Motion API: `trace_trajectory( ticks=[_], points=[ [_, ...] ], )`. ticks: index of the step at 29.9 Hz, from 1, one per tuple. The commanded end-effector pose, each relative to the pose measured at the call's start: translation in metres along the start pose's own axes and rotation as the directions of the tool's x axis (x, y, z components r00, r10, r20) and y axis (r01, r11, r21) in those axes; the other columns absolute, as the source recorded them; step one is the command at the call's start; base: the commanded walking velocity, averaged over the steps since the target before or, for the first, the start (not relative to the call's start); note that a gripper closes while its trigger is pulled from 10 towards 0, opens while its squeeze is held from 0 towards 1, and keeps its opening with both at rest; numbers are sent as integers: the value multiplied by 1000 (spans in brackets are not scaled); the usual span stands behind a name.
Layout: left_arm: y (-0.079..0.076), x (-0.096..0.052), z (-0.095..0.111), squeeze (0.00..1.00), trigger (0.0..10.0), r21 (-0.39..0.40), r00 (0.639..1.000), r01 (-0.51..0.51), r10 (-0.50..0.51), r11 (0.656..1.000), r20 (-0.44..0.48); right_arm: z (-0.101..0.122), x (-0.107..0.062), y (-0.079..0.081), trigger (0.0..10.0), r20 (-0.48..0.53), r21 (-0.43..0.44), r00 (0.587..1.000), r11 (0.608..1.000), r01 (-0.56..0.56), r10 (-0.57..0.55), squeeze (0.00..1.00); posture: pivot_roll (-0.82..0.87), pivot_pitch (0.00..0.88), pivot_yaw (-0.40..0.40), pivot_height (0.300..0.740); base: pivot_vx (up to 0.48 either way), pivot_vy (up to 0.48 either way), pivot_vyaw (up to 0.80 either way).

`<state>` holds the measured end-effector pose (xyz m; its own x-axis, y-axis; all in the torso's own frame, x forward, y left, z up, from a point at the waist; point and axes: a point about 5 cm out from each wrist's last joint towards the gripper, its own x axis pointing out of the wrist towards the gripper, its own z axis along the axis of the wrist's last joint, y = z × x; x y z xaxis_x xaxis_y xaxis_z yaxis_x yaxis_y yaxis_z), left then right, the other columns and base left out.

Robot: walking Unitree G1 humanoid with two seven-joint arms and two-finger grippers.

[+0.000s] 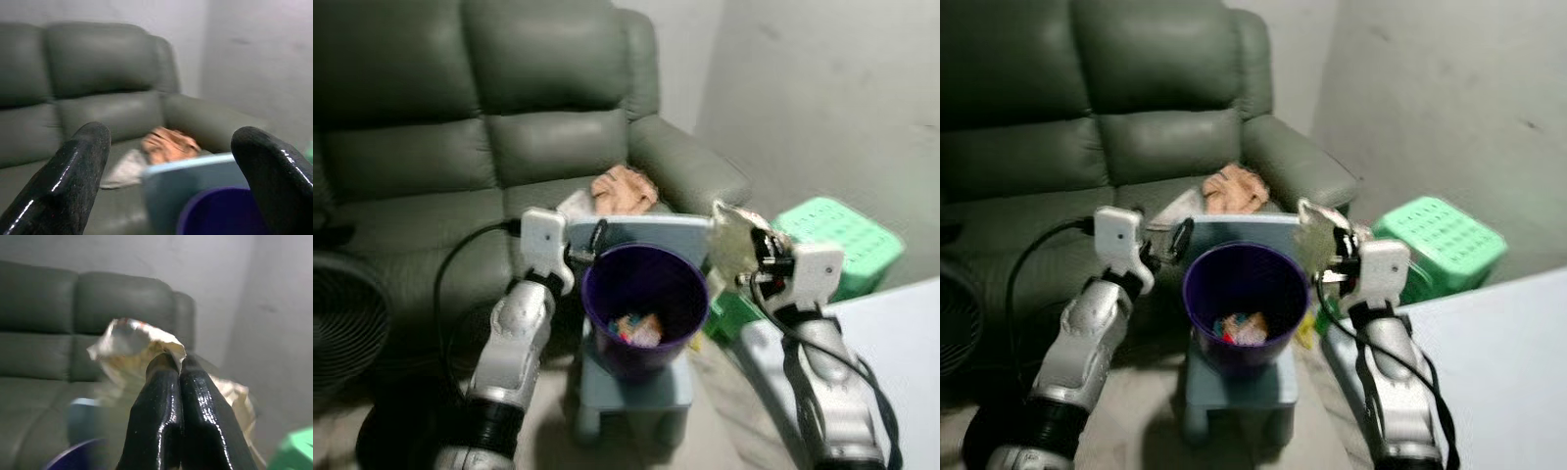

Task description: Picking trash to rubbish bin

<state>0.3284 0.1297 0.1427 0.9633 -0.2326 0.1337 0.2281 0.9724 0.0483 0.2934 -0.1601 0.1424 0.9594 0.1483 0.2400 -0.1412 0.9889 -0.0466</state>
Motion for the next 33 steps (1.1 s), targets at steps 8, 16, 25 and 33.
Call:
trace_trajectory(
  ticks=[8, 16, 25, 33],
  points=[
    [-30, -10, -11, 0, 10000, 31, 993, 113, -112, 993, -28, 0, -3, -6, 10000, -15, -5, 1000, 1000, 14, -14, 0, -19, 0, -85, 740, 0, 0, 700],
    [-44, -23, -18, 0, 10000, -43, 984, 169, -171, 985, -46, -16, -6, -1, 10000, -138, 3, 990, 1000, 28, -27, 0, -17, 0, -87, 740, 0, 0, 0],
    [-36, -22, -15, 0, 10000, -99, 986, 156, -161, 983, -45, -21, -8, 1, 10000, -178, -24, 984, 1000, 10, -15, 0, -13, 0, -91, 740, 0, 0, 0],
    [-31, -20, -12, 0, 10000, -121, 987, 153, -158, 981, -31, -21, -7, 4, 10000, -182, -30, 983, 1000, -5, -1, 0, -11, 0, -92, 740, 156, 0, 0]
  ],
)
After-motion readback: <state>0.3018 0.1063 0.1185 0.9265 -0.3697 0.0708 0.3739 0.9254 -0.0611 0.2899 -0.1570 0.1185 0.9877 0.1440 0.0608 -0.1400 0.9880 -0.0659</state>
